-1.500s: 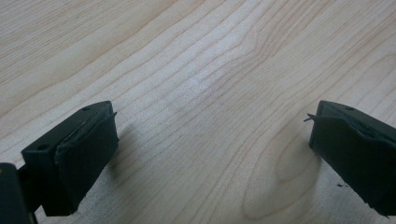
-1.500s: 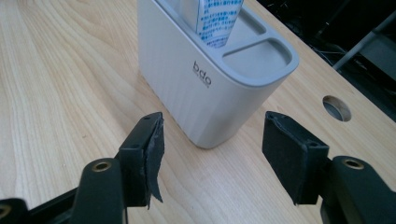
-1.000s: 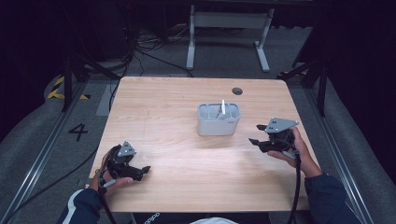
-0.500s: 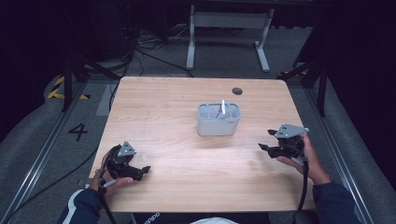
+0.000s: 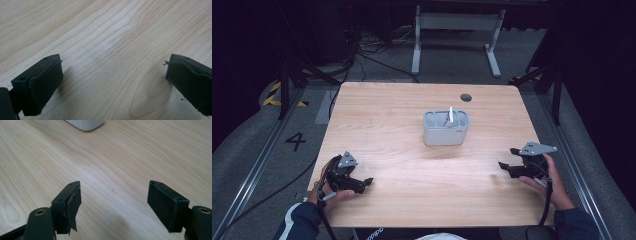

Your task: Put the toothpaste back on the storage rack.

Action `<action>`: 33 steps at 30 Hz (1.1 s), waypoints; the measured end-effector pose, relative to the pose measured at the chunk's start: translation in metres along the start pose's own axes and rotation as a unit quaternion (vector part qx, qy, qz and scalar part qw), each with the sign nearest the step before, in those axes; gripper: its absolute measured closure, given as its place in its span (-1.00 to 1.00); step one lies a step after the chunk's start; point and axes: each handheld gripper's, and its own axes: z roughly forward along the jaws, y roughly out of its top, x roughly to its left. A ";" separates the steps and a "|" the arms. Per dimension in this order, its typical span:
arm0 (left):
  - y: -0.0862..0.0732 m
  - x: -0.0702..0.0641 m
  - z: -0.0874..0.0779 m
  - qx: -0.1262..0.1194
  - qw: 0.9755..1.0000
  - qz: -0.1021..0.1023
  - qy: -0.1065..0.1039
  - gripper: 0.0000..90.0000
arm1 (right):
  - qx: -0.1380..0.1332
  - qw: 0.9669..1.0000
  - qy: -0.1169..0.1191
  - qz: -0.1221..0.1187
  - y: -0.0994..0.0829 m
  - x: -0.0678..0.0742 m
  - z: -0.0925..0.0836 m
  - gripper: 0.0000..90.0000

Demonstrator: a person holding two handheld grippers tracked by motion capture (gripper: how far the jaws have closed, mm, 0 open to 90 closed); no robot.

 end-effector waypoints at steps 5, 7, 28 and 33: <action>0.000 0.000 0.000 -0.001 1.000 0.000 0.001 -0.97 | 0.001 0.999 -0.004 0.038 -0.018 -0.005 -0.003 -0.39; 0.001 0.001 0.001 -0.001 1.000 -0.001 0.001 -0.98 | 0.005 0.999 -0.007 0.052 -0.024 -0.007 -0.003 -0.40; 0.003 0.002 0.003 -0.002 1.000 -0.004 0.010 -0.99 | 0.019 0.995 -0.027 0.092 -0.047 -0.008 -0.007 -0.53; 0.003 0.001 0.003 -0.001 1.000 -0.006 0.010 -0.99 | 0.019 0.995 -0.029 0.094 -0.047 -0.008 -0.006 -0.57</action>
